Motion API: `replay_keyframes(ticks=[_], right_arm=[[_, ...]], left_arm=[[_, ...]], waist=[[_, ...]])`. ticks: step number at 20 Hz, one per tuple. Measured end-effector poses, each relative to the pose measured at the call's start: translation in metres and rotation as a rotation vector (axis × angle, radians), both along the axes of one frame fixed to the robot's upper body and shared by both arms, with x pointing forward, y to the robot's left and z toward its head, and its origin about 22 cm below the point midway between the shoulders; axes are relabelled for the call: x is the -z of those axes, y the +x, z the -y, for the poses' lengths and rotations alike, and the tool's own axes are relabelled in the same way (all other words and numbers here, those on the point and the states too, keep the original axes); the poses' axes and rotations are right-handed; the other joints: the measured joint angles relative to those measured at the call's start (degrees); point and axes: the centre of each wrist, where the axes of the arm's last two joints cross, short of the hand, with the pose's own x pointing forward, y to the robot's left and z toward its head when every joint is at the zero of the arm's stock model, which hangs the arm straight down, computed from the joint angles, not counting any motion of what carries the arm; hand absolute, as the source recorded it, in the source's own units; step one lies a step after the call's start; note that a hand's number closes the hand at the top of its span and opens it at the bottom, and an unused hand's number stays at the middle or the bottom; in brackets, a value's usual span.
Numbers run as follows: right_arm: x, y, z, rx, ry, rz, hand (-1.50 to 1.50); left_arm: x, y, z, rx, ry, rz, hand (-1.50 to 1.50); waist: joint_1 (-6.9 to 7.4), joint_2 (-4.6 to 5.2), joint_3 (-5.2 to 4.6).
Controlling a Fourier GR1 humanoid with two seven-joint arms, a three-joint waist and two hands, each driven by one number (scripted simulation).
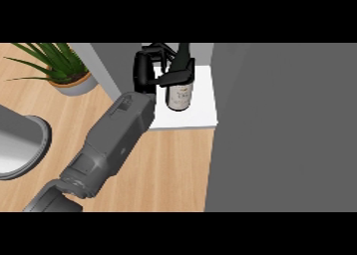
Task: Pick up the wine, place it into the cabinet and close the cabinet
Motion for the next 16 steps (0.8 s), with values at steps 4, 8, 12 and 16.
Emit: replay_keyframes(ticks=[4,8,12,16], right_arm=[[-0.0010,0.0009,-0.0042,-0.018,0.014,-0.002,-1.50],[0.0027,0.0017,-0.0061,-0.030,0.015,-0.004,-1.50],[0.0016,0.0029,-0.0065,-0.036,0.020,0.000,-1.50],[0.0020,0.0036,-0.0060,-0.038,0.020,0.011,-1.50]], left_arm=[[-0.0008,0.0038,-0.0010,-0.021,-0.031,-0.028,1.50],[0.0033,0.0046,-0.0065,-0.027,-0.119,-0.056,1.50],[0.0048,0.0052,-0.0070,-0.015,-0.159,-0.056,1.50],[0.0066,0.0056,-0.0083,-0.017,-0.172,-0.057,1.50]], waist=[[-0.41,0.15,-0.02],[-0.70,0.21,0.03],[-0.81,0.12,0.14],[-1.06,0.08,0.24]])
